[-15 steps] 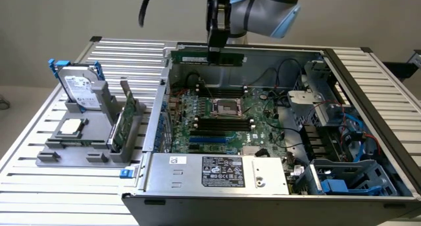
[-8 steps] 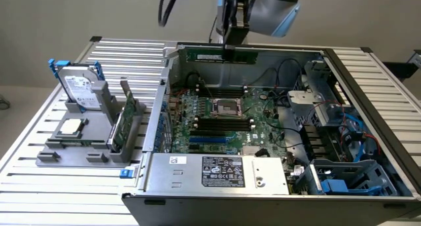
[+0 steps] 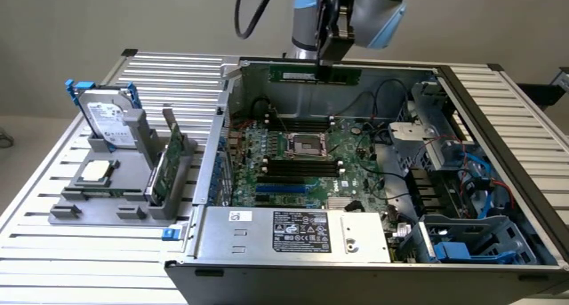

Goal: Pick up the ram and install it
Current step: 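Pick up the ram and move it above insertion slot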

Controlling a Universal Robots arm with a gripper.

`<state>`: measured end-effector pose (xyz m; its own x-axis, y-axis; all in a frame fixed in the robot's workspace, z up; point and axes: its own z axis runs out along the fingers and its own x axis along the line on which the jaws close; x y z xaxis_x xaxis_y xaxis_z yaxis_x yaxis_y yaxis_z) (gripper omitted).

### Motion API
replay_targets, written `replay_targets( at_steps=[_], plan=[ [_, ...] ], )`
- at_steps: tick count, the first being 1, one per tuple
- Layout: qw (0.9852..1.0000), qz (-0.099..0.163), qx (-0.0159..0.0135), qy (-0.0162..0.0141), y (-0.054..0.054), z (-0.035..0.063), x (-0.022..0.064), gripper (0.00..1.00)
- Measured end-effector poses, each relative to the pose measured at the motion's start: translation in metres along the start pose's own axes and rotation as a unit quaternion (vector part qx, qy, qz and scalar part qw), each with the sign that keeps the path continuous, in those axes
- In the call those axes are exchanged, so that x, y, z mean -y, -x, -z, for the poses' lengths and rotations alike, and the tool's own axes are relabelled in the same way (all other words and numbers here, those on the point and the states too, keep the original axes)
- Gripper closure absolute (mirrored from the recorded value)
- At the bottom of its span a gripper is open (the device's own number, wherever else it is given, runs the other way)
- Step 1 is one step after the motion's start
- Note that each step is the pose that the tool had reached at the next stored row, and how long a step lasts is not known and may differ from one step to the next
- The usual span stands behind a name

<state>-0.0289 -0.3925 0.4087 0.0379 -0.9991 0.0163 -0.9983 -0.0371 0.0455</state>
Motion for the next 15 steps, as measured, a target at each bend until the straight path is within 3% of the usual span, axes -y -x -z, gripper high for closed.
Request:
replay_targets(
  at_steps=[10, 15],
  plan=[
    [1.0, -0.002, 0.0012, 0.0, 0.017, -0.0175, 0.0024, 0.86],
    [1.0, -0.003, 0.0024, 0.0, 0.018, -0.0188, 0.0029, 0.86]
  ],
)
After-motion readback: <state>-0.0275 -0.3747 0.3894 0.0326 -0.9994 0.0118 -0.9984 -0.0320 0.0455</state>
